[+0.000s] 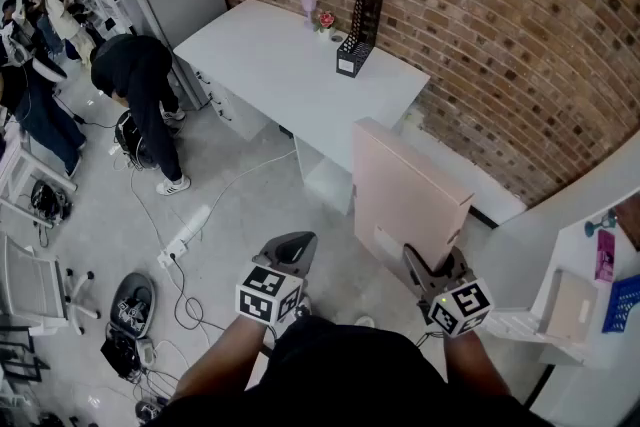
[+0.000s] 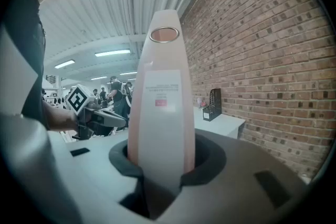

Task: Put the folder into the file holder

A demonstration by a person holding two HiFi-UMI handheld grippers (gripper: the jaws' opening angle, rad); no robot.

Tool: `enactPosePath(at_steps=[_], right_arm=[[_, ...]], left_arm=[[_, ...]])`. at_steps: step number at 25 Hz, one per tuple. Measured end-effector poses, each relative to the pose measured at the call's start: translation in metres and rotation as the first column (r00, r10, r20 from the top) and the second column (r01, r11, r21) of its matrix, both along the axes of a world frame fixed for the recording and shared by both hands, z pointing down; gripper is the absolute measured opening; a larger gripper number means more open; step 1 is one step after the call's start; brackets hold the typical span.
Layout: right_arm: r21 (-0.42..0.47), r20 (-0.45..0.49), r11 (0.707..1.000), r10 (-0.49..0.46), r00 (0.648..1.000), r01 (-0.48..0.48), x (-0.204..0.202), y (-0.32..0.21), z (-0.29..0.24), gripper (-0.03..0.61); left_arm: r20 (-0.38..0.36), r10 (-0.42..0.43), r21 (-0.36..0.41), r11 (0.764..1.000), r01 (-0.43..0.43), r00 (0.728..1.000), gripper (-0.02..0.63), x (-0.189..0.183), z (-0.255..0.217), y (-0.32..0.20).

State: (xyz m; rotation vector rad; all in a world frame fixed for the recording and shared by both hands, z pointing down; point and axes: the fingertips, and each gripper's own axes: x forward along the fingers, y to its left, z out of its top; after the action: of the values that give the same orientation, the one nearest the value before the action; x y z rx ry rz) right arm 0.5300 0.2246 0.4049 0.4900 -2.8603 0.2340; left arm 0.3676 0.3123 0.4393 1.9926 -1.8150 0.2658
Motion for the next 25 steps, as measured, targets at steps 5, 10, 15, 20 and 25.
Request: enactPosePath(at_steps=[5,10,15,20,25], right_arm=[[0.012,0.002,1.0,-0.011,1.0,0.011,-0.007,0.001,-0.001,0.147],[-0.001,0.016,1.0,-0.007,1.0,0.007,-0.007,-0.002,0.001,0.147],[0.019,0.024,1.0,-0.024,0.999,0.023,-0.016,0.0,-0.005,0.163],[0.008,-0.012,1.0,-0.014,1.0,0.014,-0.03,-0.003,0.003,0.165],[0.009,-0.011,1.0,0.001,1.0,-0.001,-0.053,0.0,0.003,0.172]], left_arm=[[0.028,0.003,0.015,1.0,-0.003,1.0,0.006,-0.006,-0.007,-0.001],[0.028,-0.002,0.013,1.0,0.002,1.0,0.006,-0.01,-0.004,-0.002],[0.011,-0.012,0.023,1.0,0.012,1.0,0.006,-0.019,-0.005,-0.004],[0.009,-0.012,0.014,1.0,0.012,1.0,0.006,-0.031,-0.001,-0.007],[0.01,-0.009,0.009,1.0,0.009,1.0,0.006,-0.057,0.0,-0.005]])
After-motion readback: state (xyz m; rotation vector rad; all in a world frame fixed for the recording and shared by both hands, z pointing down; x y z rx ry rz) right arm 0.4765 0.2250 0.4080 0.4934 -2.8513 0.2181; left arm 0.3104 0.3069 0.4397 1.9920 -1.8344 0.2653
